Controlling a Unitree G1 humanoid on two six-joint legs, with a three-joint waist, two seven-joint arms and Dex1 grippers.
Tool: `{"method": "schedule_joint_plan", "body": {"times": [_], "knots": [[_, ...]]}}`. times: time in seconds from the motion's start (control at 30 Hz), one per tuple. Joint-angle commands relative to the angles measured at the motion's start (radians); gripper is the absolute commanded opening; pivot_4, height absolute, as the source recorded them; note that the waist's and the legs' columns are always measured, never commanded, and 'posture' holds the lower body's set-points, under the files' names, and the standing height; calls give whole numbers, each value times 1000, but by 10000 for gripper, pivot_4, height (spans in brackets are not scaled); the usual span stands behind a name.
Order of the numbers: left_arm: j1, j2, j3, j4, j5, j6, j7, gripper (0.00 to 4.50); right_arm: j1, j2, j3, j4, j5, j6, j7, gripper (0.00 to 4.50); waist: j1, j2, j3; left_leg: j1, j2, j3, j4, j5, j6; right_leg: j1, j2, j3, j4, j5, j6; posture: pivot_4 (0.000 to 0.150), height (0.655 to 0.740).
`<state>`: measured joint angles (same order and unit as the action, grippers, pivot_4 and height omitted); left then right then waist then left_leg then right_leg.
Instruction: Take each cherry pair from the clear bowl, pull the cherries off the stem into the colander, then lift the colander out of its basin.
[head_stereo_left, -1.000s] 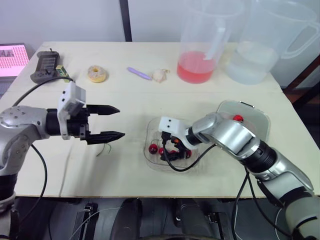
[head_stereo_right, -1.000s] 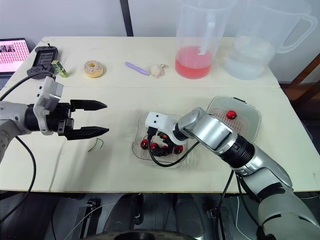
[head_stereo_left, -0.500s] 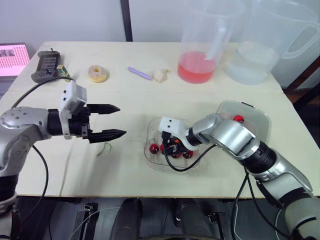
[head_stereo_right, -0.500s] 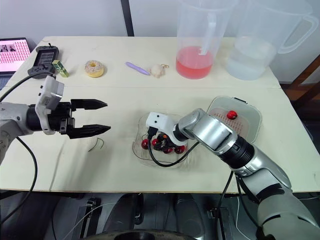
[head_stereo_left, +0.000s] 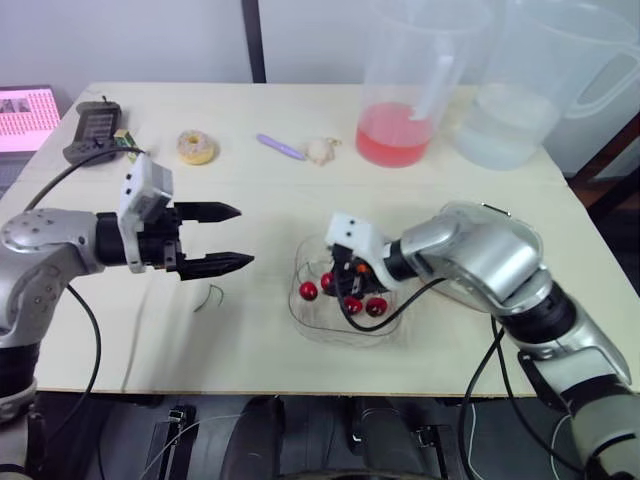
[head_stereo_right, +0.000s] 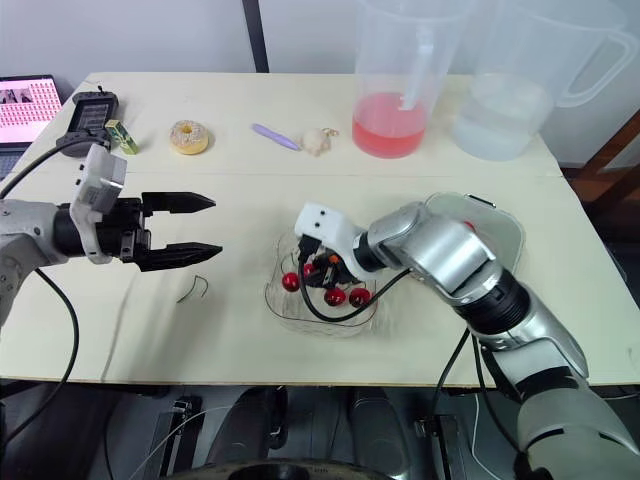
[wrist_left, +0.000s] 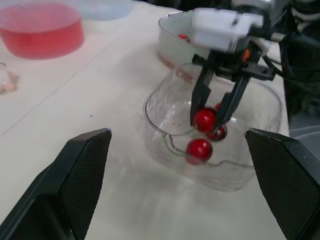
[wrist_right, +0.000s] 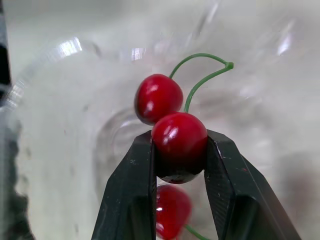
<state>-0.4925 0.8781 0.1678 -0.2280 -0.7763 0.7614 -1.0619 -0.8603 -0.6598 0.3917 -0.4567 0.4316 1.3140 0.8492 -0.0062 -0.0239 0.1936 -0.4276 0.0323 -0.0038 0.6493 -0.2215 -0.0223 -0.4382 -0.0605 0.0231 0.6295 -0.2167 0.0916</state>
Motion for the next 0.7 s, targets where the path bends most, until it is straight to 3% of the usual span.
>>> {"method": "schedule_joint_plan", "body": {"times": [0.03, 0.2, 0.33, 0.53, 0.7], "knots": [[-119, -49, 46, 44, -91, 90, 85, 45000, 23, -98, -83, -131, -20, -102, -9, 8250, -1, -1, -1, 0, 0, 0, 1, 0, 0, 1, 0, 0, 0, 0, 0, 1500, 7321], [-224, -87, 28, 87, -148, 169, 88, 45000, 90, -135, -182, -163, -111, -313, -95, 8250, -16, -2, -1, 1, -1, 1, 0, 0, 0, 2, -1, 1, -2, -1, 2, 1500, 7321], [-301, -110, 3, 138, -153, 205, 76, 45000, 77, -143, -161, -146, -176, -395, -129, 8250, -13, -1, -1, 2, 0, 0, 0, 0, 0, 1, 2, 1, 2, -1, 2, 1500, 7321], [-399, -133, -75, 208, -92, 189, 11, 45000, 162, -252, -53, -87, -514, -895, -173, 8250, -7, -2, -1, 1, -1, 0, 0, 0, 0, 2, 0, 1, -1, -1, 2, 1500, 7321], [-430, -153, -129, 230, -22, 123, -31, 45000, 140, -223, -60, -20, -682, -1102, -237, 8250, -13, -2, -1, 1, -1, 1, 0, 0, 0, 1, 0, 2, 0, -1, 2, 1500, 7321]]}}
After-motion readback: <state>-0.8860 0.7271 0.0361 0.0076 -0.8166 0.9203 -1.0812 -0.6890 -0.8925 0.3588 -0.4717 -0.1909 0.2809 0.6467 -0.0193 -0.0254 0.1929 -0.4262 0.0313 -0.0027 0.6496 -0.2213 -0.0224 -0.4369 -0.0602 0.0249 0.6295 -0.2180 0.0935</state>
